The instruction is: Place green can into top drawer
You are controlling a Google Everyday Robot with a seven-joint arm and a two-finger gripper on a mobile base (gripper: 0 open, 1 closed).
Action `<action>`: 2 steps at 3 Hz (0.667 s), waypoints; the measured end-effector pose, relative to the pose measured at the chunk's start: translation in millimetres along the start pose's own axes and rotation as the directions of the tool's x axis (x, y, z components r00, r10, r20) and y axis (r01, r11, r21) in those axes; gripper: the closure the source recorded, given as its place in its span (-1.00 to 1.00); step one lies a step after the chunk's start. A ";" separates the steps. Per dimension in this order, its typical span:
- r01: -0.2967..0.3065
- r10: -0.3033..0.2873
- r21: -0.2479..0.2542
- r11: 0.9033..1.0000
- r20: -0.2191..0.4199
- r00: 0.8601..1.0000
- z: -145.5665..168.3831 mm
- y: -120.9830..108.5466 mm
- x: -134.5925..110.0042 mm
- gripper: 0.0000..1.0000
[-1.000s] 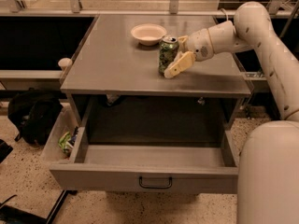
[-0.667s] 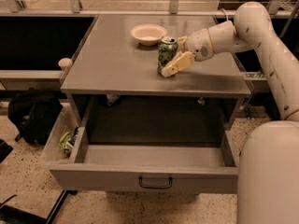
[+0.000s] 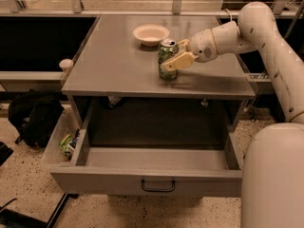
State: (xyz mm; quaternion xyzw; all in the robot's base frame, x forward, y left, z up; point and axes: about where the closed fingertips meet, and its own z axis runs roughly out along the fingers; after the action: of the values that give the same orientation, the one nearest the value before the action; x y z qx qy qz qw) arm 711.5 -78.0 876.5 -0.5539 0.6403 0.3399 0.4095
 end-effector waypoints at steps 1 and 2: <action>0.000 0.000 0.000 1.000 0.000 1.000 0.0 0.0 0.0 0.72; 0.000 0.000 0.000 1.000 0.000 1.000 0.1 0.0 0.0 1.00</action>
Offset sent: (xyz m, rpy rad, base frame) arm 0.0000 0.0000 0.0000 0.0000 0.0000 0.0000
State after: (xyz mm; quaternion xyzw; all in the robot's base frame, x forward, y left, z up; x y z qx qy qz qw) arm 711.5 -77.9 876.5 -0.5539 0.6403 0.3399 0.4095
